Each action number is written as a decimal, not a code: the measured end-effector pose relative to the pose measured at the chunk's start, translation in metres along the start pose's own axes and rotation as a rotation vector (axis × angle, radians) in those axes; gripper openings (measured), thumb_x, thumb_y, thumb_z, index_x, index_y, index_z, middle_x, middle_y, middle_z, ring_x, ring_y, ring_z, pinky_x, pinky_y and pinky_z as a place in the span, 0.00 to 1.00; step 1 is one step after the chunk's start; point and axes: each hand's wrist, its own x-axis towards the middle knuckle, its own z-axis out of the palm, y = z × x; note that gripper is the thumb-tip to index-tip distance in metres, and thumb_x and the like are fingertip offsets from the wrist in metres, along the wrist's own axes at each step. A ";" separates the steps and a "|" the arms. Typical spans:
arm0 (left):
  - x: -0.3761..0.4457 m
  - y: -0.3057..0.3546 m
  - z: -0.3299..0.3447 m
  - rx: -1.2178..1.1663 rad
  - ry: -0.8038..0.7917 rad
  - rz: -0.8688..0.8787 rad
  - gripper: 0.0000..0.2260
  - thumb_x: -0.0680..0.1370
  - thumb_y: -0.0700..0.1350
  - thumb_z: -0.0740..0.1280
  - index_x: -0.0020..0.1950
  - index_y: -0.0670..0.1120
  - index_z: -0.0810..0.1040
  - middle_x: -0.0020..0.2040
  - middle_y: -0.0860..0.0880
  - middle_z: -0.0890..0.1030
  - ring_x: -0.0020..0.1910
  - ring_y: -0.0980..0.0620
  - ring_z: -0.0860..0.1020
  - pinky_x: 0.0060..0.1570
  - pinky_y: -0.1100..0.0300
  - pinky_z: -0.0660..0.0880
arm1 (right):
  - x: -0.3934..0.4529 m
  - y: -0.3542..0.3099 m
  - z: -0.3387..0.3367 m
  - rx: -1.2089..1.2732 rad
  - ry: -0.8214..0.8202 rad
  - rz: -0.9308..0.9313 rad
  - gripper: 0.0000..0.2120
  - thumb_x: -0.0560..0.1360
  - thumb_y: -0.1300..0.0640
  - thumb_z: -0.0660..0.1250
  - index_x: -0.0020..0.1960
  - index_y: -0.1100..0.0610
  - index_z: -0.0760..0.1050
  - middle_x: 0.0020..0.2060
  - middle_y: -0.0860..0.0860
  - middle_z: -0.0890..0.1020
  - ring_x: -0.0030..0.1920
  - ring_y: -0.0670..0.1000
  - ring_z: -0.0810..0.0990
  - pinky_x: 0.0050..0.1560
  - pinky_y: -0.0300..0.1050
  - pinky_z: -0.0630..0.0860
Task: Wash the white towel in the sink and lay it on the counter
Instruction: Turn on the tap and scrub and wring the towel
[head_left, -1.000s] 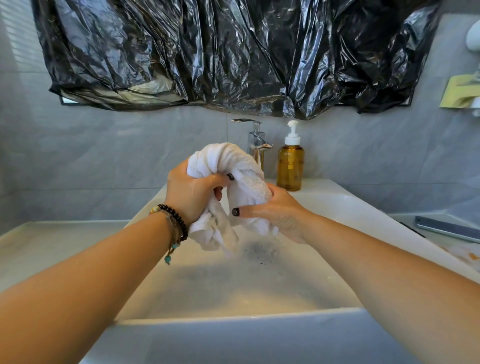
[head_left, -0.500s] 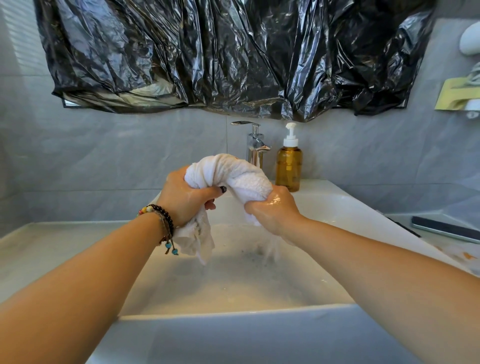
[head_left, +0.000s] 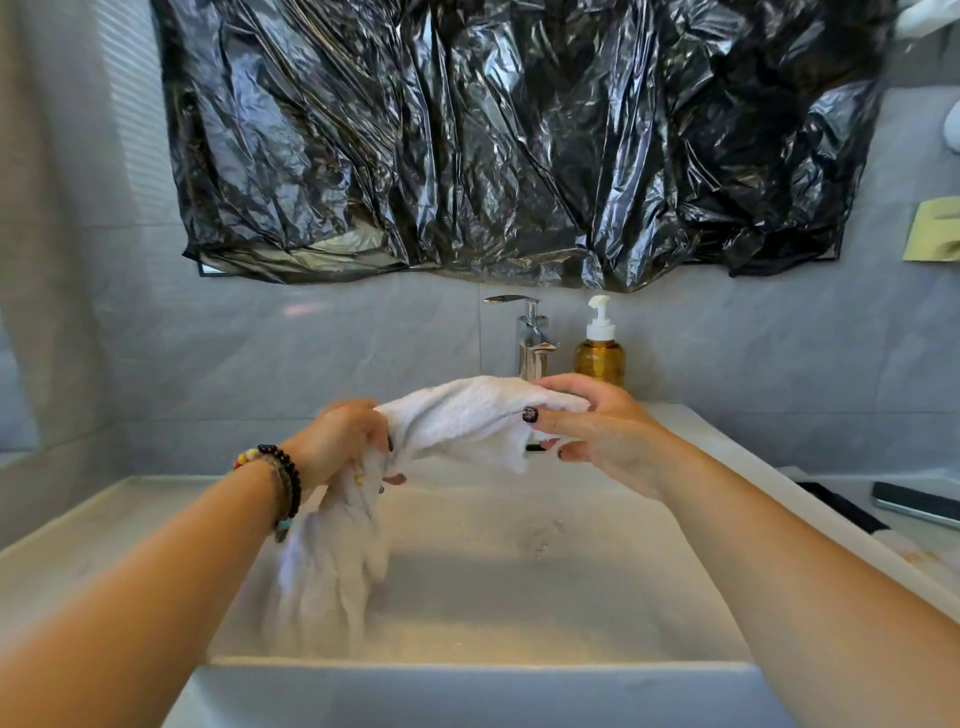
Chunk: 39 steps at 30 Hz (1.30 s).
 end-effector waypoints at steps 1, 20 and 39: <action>-0.001 0.000 -0.001 0.139 -0.043 -0.048 0.21 0.58 0.42 0.61 0.47 0.33 0.77 0.43 0.33 0.81 0.40 0.35 0.78 0.28 0.60 0.73 | 0.000 0.000 0.002 0.007 0.025 -0.018 0.16 0.69 0.54 0.76 0.56 0.54 0.80 0.44 0.52 0.83 0.39 0.50 0.80 0.41 0.43 0.74; -0.008 -0.018 0.104 1.041 0.095 0.729 0.38 0.66 0.69 0.71 0.64 0.48 0.60 0.55 0.53 0.60 0.55 0.51 0.64 0.55 0.56 0.67 | 0.015 0.004 0.004 0.200 0.608 0.020 0.06 0.67 0.58 0.74 0.37 0.59 0.79 0.31 0.54 0.75 0.33 0.52 0.74 0.34 0.42 0.68; 0.014 0.004 0.056 -0.493 0.038 0.243 0.10 0.79 0.32 0.59 0.55 0.37 0.79 0.42 0.43 0.82 0.40 0.48 0.79 0.38 0.59 0.78 | 0.008 0.014 -0.028 -0.631 0.675 0.236 0.12 0.70 0.52 0.69 0.32 0.57 0.74 0.30 0.53 0.76 0.37 0.58 0.76 0.33 0.43 0.68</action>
